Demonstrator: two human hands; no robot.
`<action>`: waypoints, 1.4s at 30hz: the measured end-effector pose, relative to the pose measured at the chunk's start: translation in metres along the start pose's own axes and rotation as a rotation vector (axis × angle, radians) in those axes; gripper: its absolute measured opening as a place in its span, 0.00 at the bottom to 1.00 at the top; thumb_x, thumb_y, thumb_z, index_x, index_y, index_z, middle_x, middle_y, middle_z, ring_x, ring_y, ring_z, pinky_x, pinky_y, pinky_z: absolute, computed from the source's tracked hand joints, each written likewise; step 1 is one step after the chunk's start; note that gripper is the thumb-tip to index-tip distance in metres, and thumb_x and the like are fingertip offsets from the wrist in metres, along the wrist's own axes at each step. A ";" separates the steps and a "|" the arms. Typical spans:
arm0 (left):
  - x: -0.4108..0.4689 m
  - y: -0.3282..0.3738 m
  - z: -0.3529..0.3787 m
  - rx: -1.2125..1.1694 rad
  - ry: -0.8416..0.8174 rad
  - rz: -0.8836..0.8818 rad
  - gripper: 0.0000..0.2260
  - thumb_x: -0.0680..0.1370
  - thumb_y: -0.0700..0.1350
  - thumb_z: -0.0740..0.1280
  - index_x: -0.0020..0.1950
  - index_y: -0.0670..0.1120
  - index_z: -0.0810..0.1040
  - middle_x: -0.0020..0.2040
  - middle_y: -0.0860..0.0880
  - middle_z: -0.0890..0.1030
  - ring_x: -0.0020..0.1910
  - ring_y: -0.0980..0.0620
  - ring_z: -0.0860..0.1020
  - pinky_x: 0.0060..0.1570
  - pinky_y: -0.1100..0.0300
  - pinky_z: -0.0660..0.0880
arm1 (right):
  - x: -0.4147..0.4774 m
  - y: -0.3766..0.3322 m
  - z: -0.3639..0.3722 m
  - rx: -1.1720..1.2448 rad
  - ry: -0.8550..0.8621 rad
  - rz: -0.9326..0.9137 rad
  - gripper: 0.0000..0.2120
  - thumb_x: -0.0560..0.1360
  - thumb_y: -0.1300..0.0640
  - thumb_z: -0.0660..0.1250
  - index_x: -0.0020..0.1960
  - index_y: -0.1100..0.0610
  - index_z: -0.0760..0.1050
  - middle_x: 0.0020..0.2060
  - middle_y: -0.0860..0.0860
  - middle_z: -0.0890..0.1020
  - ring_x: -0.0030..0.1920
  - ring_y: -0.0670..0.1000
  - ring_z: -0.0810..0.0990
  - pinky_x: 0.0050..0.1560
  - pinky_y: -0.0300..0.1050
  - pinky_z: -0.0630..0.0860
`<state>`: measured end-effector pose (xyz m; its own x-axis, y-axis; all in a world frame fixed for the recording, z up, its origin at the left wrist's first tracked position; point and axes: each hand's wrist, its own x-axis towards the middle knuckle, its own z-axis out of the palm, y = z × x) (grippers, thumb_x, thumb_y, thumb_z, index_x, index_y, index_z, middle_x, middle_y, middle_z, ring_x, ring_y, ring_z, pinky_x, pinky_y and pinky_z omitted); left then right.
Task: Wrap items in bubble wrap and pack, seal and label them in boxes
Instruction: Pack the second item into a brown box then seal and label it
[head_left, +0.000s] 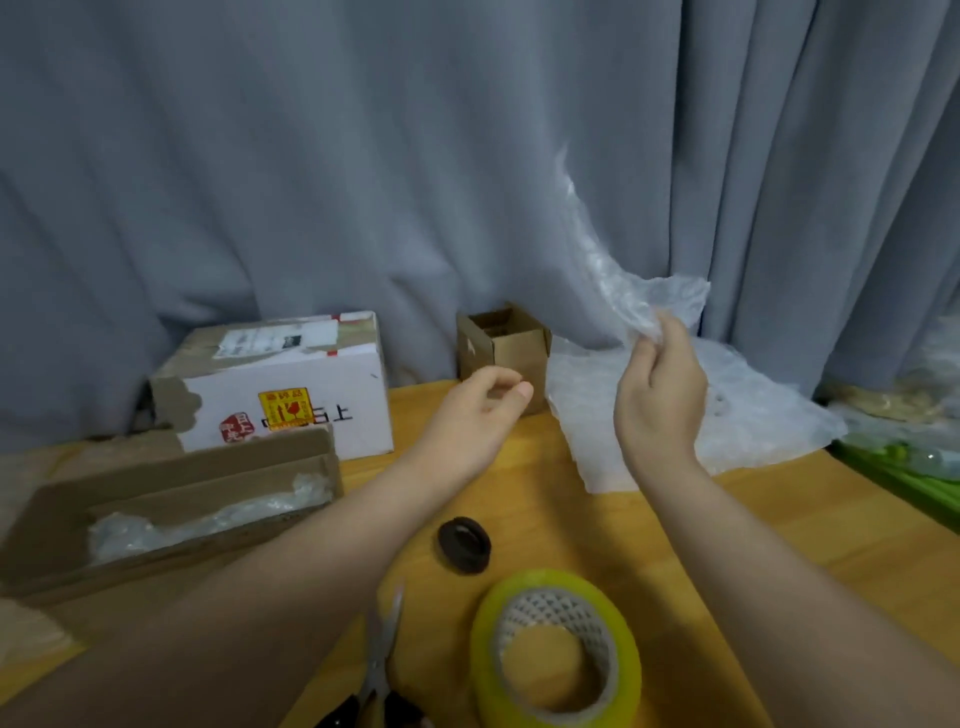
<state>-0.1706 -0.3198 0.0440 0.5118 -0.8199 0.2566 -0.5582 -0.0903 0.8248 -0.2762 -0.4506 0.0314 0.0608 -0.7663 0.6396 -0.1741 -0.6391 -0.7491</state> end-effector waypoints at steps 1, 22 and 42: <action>-0.006 0.007 -0.010 -0.142 0.013 -0.049 0.13 0.81 0.52 0.59 0.63 0.50 0.72 0.56 0.56 0.76 0.57 0.58 0.74 0.53 0.72 0.71 | -0.004 -0.019 -0.001 0.076 -0.061 -0.049 0.20 0.78 0.52 0.50 0.63 0.57 0.73 0.51 0.53 0.80 0.53 0.53 0.78 0.57 0.55 0.74; -0.178 -0.032 -0.253 0.130 0.544 -0.002 0.59 0.56 0.69 0.73 0.75 0.61 0.37 0.76 0.61 0.44 0.75 0.56 0.49 0.74 0.48 0.54 | -0.134 -0.293 0.083 0.672 -0.941 0.050 0.11 0.80 0.45 0.58 0.59 0.47 0.73 0.49 0.44 0.83 0.50 0.45 0.83 0.51 0.41 0.79; -0.131 0.012 -0.287 -0.456 0.643 0.142 0.08 0.78 0.44 0.66 0.54 0.43 0.79 0.49 0.47 0.84 0.49 0.50 0.83 0.49 0.57 0.80 | -0.060 -0.256 0.075 0.531 -0.192 0.325 0.34 0.71 0.43 0.71 0.70 0.50 0.59 0.67 0.52 0.62 0.64 0.55 0.68 0.56 0.45 0.67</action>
<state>-0.0572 -0.0513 0.1648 0.8095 -0.3076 0.5001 -0.3951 0.3446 0.8515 -0.1618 -0.2461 0.1717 0.2700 -0.8926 0.3610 0.2935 -0.2808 -0.9138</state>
